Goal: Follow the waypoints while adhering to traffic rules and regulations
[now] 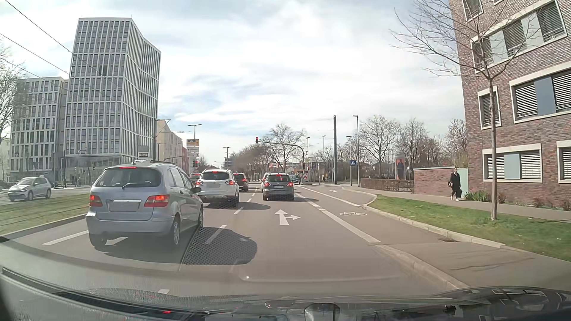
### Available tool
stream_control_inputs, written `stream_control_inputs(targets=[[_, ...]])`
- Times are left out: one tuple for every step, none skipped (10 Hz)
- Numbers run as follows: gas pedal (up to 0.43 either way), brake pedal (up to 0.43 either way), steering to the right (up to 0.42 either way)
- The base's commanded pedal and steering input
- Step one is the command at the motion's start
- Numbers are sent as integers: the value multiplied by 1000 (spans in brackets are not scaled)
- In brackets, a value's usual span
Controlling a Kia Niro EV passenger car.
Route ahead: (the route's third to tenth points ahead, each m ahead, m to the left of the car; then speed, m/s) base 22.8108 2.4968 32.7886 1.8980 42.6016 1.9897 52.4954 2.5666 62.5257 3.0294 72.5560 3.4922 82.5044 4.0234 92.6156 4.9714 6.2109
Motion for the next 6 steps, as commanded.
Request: stream_control_inputs(targets=[[0,37,0],[0,98,-4],[0,128,-6],[0,152,-8],[0,165,-8],[0,177,-9]])
